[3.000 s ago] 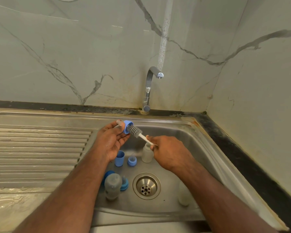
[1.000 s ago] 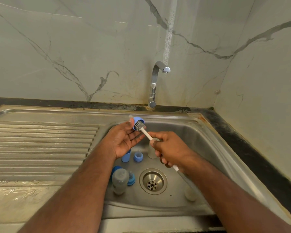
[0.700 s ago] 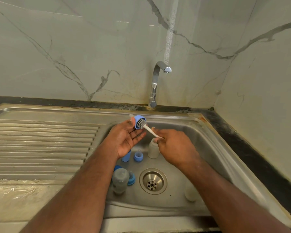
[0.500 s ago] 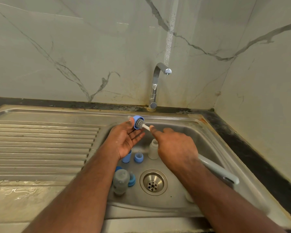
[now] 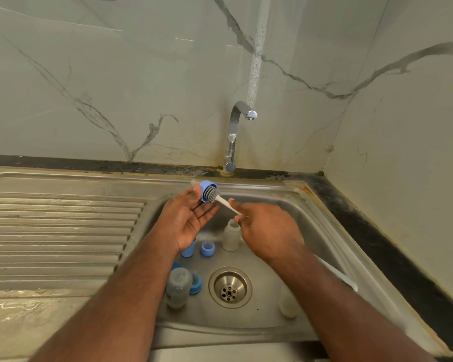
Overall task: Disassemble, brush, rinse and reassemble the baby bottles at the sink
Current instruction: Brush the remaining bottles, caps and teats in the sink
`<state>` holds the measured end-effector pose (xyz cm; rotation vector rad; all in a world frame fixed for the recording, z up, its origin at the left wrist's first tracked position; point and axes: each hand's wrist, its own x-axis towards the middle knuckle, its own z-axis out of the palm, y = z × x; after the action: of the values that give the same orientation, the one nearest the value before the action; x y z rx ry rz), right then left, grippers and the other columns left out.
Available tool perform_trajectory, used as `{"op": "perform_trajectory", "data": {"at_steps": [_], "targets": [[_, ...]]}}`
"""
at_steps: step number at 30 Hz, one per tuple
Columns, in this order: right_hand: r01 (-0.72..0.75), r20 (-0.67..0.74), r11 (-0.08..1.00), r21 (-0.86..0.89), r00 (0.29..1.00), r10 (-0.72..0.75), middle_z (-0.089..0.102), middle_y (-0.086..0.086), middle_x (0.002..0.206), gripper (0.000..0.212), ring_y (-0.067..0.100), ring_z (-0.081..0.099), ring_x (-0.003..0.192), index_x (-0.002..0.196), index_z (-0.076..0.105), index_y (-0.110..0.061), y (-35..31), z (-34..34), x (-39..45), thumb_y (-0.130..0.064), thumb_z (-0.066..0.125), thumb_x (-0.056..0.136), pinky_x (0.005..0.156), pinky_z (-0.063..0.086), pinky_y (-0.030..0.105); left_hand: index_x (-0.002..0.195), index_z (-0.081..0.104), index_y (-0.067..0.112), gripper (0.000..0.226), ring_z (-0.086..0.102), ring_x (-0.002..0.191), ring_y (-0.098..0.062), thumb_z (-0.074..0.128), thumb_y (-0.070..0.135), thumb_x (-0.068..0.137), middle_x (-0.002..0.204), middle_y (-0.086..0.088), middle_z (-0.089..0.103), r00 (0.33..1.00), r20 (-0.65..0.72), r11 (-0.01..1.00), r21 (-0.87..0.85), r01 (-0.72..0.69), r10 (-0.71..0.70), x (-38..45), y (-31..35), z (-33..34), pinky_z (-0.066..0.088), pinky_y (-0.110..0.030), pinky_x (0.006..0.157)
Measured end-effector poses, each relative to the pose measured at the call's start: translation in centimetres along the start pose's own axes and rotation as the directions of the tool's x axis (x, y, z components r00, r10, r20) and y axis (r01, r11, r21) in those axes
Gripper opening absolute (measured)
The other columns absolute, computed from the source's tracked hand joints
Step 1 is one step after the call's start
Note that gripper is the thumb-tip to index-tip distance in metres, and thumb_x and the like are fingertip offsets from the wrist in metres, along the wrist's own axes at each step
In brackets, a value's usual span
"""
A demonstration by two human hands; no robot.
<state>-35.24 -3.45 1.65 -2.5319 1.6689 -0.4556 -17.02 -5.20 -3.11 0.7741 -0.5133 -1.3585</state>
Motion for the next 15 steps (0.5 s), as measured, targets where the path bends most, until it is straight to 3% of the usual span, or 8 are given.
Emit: {"op": "perform_trajectory", "data": {"at_steps": [3,5,7,10,13,15], "targets": [[0.093,0.009,0.977,-0.190,0.996,-0.093,0.060,0.000,0.109,0.050,0.019,0.058,0.090,0.154,0.025,-0.042,-1.0,0.5,-0.1,-0.033,0.038,0.106,0.071,0.049,0.035,0.127,0.059,-0.002,0.037,0.073,0.105,-0.031,0.057,0.024,0.101,0.116,-0.024,0.072,0.999,-0.027,0.998,-0.062,-0.020,0.019,0.3,0.2,-0.2,0.060,-0.041,0.090],[0.122,-0.006,0.977,-0.173,0.992,-0.125,0.060,0.000,0.106,0.048,0.019,0.059,0.089,0.153,0.029,-0.042,-1.0,0.8,0.0,-0.033,0.038,0.106,0.072,0.051,0.035,0.129,0.059,-0.002,0.040,0.072,0.106,-0.031,0.059,0.025,0.100,0.118,-0.025,0.071,0.999,-0.046,0.995,-0.092,-0.028,0.024,0.5,0.4,-0.5,0.062,-0.038,0.086],[0.051,-0.026,0.997,0.062,0.998,-0.049,0.068,-0.004,0.109,0.044,0.015,0.063,0.086,0.147,0.041,-0.043,-0.5,0.8,0.2,-0.036,0.045,0.104,0.079,0.056,0.037,0.130,0.058,-0.002,0.044,0.072,0.107,-0.031,0.061,0.027,0.097,0.119,-0.025,0.071,0.998,-0.053,0.996,-0.091,-0.025,0.020,0.6,0.4,-0.7,0.062,-0.039,0.086],[-0.077,0.047,0.900,0.430,0.997,0.063,0.070,-0.014,0.105,0.039,0.009,0.066,0.081,0.137,0.056,-0.042,-0.3,1.2,0.3,-0.033,0.057,0.099,0.080,0.059,0.032,0.128,0.059,-0.001,0.041,0.074,0.101,-0.029,0.060,0.027,0.098,0.114,-0.023,0.073,0.999,-0.047,0.996,-0.082,-0.024,0.021,0.8,0.2,-0.5,0.060,-0.040,0.090],[-0.154,0.133,0.809,0.568,0.987,0.094,0.063,-0.014,0.079,0.036,0.005,0.059,0.062,0.134,0.060,-0.039,-0.3,0.9,0.2,-0.027,0.059,0.100,0.059,0.052,0.022,0.125,0.060,0.000,0.037,0.076,0.097,-0.028,0.058,0.027,0.100,0.109,-0.021,0.075,0.999,-0.042,0.996,-0.081,-0.027,0.023,0.9,0.1,-0.5,0.059,-0.040,0.091],[-0.213,0.195,0.756,0.620,0.974,0.115,0.061,-0.009,0.073,0.035,0.000,0.050,0.047,0.132,0.062,-0.038,-0.2,0.6,0.2,-0.025,0.059,0.100,0.045,0.042,0.015,0.124,0.061,-0.001,0.036,0.076,0.095,-0.028,0.058,0.026,0.100,0.107,-0.020,0.075,0.999,-0.046,0.997,-0.070,-0.030,0.026,0.9,0.0,-0.5,0.059,-0.040,0.090]]}}
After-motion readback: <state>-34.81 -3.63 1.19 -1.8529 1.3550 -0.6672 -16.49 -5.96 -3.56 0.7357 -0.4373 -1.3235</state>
